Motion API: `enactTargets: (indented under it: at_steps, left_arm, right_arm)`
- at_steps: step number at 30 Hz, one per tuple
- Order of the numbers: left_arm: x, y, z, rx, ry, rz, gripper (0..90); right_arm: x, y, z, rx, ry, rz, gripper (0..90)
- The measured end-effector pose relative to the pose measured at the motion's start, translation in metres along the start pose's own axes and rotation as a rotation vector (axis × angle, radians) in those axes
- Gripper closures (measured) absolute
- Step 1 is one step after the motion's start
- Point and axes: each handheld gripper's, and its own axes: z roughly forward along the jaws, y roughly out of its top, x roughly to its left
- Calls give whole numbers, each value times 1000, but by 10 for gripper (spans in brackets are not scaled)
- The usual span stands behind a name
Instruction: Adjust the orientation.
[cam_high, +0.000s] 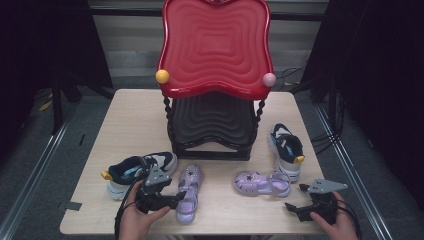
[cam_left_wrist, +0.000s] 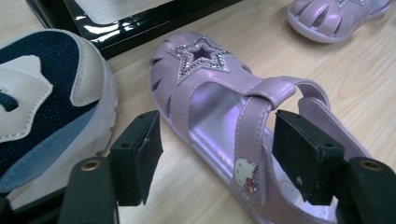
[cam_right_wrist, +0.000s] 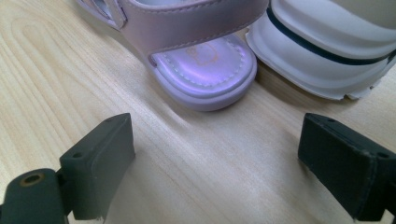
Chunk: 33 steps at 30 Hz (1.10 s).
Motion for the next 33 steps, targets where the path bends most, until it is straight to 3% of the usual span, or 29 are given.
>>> enactTargets:
  at_steps: [6,17,26,28,33]
  left_arm:
    - [-2,0,2,10,9,20,375]
    - [-4,-2,5,12,0,16,452]
    - [-5,-2,6,25,2,52,493]
    - [-5,-2,6,24,4,33,500]
    - [-5,-2,4,31,19,38,537]
  right_arm:
    - [0,0,0,0,1,0,99]
    - [0,0,0,0,1,0,99]
    - [0,0,0,0,1,0,99]
    - [0,0,0,0,1,0,99]
    - [0,0,0,0,1,0,99]
